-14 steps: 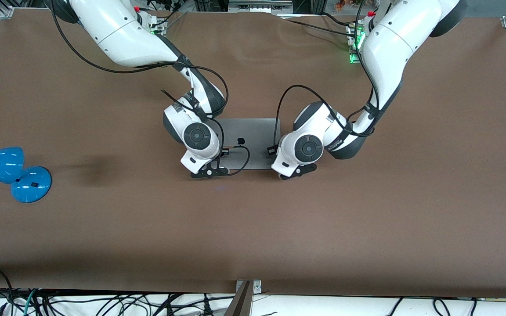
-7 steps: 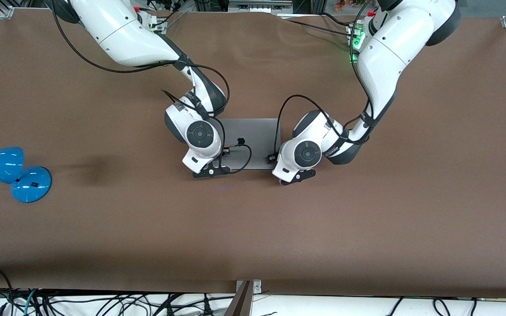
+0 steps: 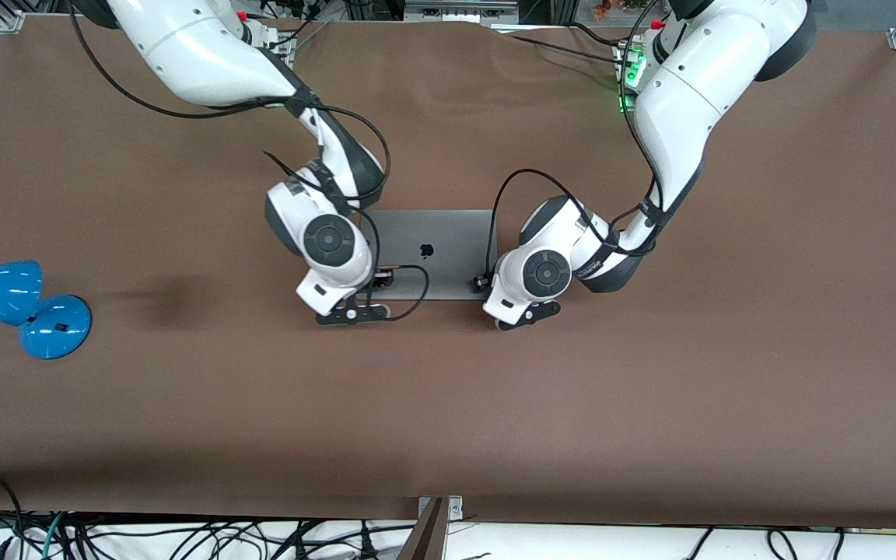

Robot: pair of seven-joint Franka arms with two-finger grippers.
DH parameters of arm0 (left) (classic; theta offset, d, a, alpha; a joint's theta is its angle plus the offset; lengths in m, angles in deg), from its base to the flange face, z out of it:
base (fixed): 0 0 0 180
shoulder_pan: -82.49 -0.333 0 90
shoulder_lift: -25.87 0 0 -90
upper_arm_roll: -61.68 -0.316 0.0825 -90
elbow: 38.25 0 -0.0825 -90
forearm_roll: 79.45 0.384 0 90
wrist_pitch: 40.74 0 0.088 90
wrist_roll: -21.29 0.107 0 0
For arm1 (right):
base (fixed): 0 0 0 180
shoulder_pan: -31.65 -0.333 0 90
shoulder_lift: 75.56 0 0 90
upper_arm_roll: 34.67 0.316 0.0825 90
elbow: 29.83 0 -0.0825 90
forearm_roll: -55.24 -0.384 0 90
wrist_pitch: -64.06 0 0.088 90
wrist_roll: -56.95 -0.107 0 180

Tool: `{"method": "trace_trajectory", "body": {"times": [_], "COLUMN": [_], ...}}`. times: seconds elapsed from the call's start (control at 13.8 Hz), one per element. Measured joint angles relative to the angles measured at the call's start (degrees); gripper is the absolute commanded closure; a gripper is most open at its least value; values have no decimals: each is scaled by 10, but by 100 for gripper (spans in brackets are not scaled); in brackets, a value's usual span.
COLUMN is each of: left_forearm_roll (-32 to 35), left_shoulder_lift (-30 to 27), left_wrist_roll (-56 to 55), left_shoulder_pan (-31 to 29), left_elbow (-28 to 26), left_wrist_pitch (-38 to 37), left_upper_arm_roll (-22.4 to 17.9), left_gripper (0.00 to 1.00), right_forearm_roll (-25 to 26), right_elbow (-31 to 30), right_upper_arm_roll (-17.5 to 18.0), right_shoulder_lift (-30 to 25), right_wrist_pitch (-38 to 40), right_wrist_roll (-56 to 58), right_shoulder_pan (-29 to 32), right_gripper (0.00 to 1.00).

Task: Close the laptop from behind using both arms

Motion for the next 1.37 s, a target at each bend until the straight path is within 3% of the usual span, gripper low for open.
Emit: {"method": "trace_trajectory", "body": {"times": [0.22,0.36,0.87,1.01,1.37], "left_forearm_roll": [0,0,1,1,-8], "left_shoulder_lift": [-25,-65,-261,-311,-413], "left_wrist_roll": [0,1,140,149,195], "left_shoulder_pan": [-8,-14,-44,-45,-41], "left_elbow": [12,17,18,12,-40], "left_wrist_pitch": [-35,-96,-303,-323,-327], "left_upper_arm_roll": [1,1,-9,-17,-53], "left_gripper": [0,0,0,0,0], "right_forearm_roll": [-25,-28,-30,-39,-84], "right_elbow": [0,1,1,0,-37], "right_upper_arm_roll": [0,-1,-10,-37,-162], "right_shoulder_lift": [-39,-60,-130,-151,-244], "right_wrist_pitch": [33,66,142,145,156], "right_wrist_roll": [1,1,71,118,294], "right_shoulder_pan": [29,49,132,138,135], "right_gripper": [0,0,0,0,0]}}
